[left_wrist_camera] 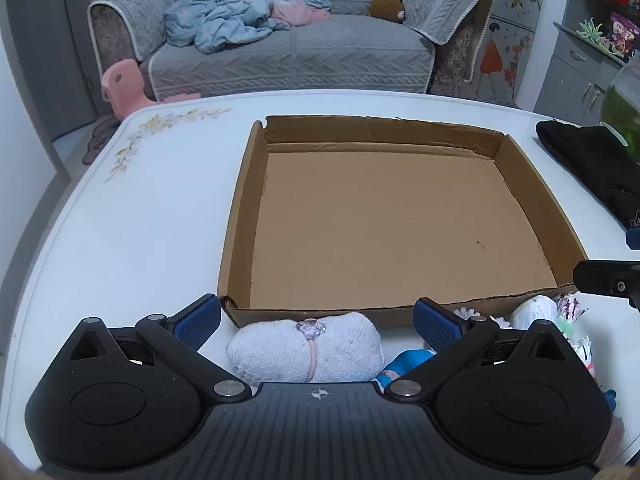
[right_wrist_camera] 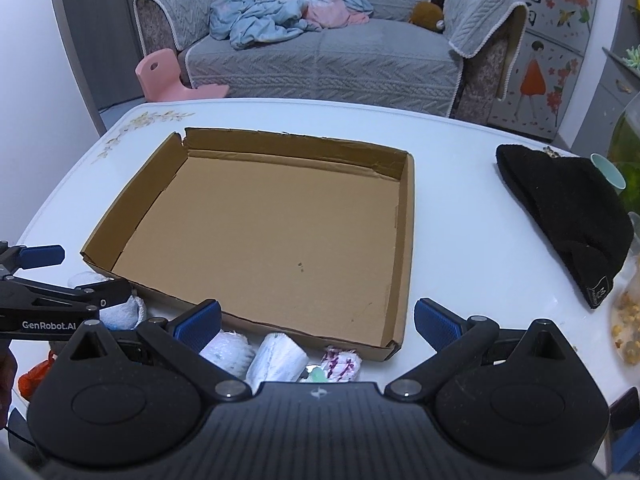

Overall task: Organize objects
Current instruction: 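Grasp the grey rolled sock with the left gripper while the right grasps the white rolled bundle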

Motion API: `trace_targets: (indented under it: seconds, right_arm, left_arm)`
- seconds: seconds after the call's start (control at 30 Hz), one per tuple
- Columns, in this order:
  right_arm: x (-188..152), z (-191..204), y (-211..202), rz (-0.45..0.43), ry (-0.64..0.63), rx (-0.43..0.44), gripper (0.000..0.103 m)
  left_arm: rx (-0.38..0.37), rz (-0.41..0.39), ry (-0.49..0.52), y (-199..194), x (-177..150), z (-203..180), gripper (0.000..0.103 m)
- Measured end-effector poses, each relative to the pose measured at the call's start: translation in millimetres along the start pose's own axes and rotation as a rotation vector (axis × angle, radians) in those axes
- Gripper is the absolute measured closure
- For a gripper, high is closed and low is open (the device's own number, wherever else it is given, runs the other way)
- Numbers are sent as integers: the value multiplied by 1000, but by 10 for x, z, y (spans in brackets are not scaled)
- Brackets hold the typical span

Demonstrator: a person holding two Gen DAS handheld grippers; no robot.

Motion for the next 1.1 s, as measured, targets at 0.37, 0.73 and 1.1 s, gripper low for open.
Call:
trace_targets:
  seconds: [0.37, 0.73, 1.1]
  right_arm:
    - [-26, 52, -12, 10, -3, 14, 0]
    - [-62, 64, 56, 24, 11, 21, 1]
    - [-165, 14, 131, 65, 88, 92, 1]
  left_arm:
    - [-9, 12, 6, 4, -37, -45, 1]
    - [7, 24, 17, 36, -50, 22, 1]
    - [41, 44, 20, 94, -107, 288, 1]
Point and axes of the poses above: each gripper's, at about its wrist camera, not at the fingertips, and y roughly the way its jaws point, z to its left, x to its top, the point moved 10 cm from there along y, roughly the way its jaws point, and after that the axes turned 1 degree about -z, right-handed, at the moved point
